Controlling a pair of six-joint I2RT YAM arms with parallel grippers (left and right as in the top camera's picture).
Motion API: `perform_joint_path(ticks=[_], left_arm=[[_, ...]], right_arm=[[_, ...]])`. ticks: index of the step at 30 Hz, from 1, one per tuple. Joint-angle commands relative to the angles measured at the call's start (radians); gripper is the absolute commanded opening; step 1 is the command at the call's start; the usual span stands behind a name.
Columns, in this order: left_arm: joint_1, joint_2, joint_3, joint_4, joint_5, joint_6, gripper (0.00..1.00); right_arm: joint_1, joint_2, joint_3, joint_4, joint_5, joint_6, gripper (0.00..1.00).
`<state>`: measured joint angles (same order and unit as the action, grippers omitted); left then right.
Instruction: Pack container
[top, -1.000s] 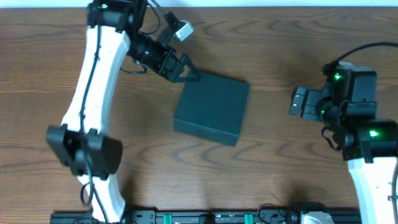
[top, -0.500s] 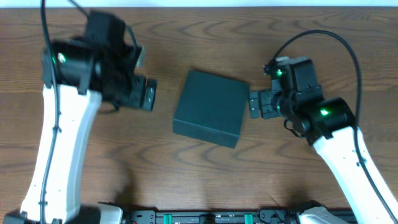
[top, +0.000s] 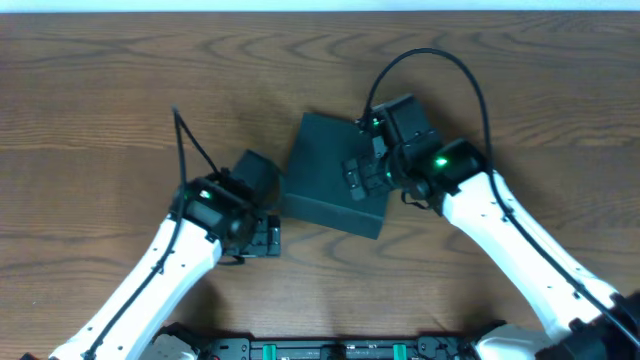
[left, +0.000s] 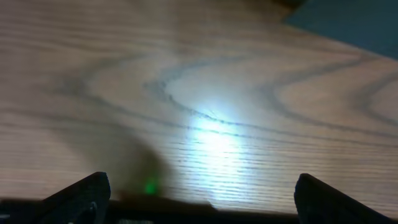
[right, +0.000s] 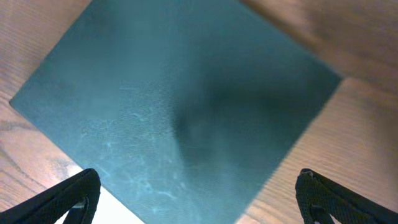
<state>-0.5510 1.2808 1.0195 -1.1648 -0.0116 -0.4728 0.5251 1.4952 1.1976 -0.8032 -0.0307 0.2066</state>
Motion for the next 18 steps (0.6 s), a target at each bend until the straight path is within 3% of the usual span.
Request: perform_joint_path(ticks=[1,7,18], left_arm=[[-0.081,-0.007,-0.026,0.016,-0.049,-0.108,0.95],[-0.225,-0.006,-0.062,0.031,-0.206,-0.272,0.95],[-0.241,-0.006,-0.192,0.217,-0.230,-0.320,0.95]], right_arm=[[0.005,0.042,0.004,-0.003,0.005,0.090,0.99],[0.006,0.087,0.004,0.044,0.064,0.096,0.99],[0.005,0.209,0.004,0.072,0.116,0.096,0.99]])
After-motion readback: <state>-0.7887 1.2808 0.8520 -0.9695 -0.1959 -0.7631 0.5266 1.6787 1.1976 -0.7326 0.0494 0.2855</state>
